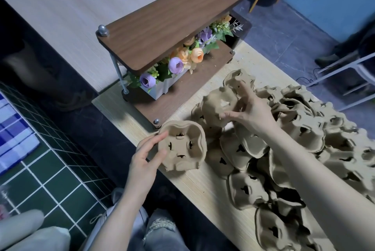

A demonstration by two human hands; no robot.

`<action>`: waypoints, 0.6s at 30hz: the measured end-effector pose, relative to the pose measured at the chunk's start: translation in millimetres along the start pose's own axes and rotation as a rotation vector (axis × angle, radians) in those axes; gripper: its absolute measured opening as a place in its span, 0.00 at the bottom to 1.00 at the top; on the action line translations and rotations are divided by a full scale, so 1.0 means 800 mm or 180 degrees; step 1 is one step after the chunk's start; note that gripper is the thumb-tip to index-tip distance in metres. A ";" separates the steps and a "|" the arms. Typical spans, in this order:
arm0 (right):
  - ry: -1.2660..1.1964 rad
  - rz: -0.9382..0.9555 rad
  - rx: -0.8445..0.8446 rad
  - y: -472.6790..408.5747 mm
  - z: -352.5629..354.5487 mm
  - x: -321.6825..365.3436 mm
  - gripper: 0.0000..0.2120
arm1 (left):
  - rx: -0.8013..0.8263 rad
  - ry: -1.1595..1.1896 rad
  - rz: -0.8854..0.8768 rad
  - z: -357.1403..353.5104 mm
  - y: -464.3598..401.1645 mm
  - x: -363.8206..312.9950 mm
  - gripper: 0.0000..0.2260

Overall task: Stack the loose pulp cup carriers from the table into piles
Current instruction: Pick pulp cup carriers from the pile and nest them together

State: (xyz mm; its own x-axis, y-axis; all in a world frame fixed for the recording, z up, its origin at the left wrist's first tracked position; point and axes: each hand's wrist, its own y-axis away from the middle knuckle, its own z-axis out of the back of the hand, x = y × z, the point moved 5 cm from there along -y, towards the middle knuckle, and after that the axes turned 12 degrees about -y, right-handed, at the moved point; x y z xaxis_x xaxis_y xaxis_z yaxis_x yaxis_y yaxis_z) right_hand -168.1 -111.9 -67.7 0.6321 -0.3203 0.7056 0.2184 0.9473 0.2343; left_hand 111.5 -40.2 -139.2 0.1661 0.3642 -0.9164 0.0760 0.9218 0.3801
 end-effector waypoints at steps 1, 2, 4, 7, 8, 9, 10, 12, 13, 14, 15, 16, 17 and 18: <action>0.0001 -0.0041 0.0016 0.005 0.000 0.001 0.52 | 0.0007 0.0026 0.0005 0.000 -0.001 0.001 0.22; -0.0043 -0.0085 0.0059 0.011 -0.002 0.001 0.52 | 0.0018 0.0046 0.0011 0.000 -0.001 0.002 0.22; -0.0098 -0.0144 0.0210 0.018 -0.007 -0.004 0.56 | 0.0030 0.0078 0.0022 0.000 -0.002 0.004 0.22; 0.0019 -0.0244 0.0455 0.025 -0.014 -0.014 0.60 | 0.0062 0.0115 0.0037 0.000 -0.003 0.007 0.22; 0.0041 -0.0255 0.0528 0.027 -0.015 -0.014 0.57 | 0.0077 0.0127 0.0049 0.000 -0.004 0.008 0.22; 0.0055 -0.0260 0.0574 0.029 -0.016 -0.013 0.53 | 0.0090 0.0146 0.0063 0.000 -0.005 0.009 0.22; 0.0059 -0.0263 0.0604 0.031 -0.016 -0.011 0.48 | 0.0102 0.0161 0.0070 0.000 -0.005 0.010 0.22; 0.0088 -0.0253 0.0614 0.035 -0.016 -0.008 0.35 | 0.0117 0.0160 0.0054 -0.001 -0.007 0.014 0.21; 0.0103 -0.0237 0.0603 0.036 -0.015 -0.008 0.29 | 0.0126 0.0152 0.0044 0.000 -0.009 0.016 0.21; 0.0111 -0.0212 0.0585 0.038 -0.013 -0.006 0.25 | 0.0144 0.0146 0.0043 -0.001 -0.010 0.017 0.21; 0.0094 -0.0192 0.0564 0.040 -0.010 -0.003 0.22 | 0.0159 0.0149 0.0052 -0.001 -0.011 0.018 0.21; 0.0053 -0.0168 0.0537 0.044 -0.007 0.002 0.20 | 0.0174 0.0155 0.0063 -0.001 -0.012 0.019 0.20; 0.0032 -0.0129 0.0514 0.051 -0.003 0.009 0.20 | 0.0184 0.0158 0.0071 -0.001 -0.012 0.019 0.20; 0.0032 -0.0069 0.0460 0.059 0.002 0.017 0.19 | 0.0195 0.0156 0.0074 -0.001 -0.012 0.019 0.20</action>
State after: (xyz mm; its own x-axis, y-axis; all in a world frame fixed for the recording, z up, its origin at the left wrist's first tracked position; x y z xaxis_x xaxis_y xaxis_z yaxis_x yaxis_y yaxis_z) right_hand -150.4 -71.8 -46.1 0.6360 -0.3402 0.6927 0.1233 0.9309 0.3439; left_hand 112.3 -43.2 -157.1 0.1203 0.3928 -0.9117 0.1330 0.9037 0.4069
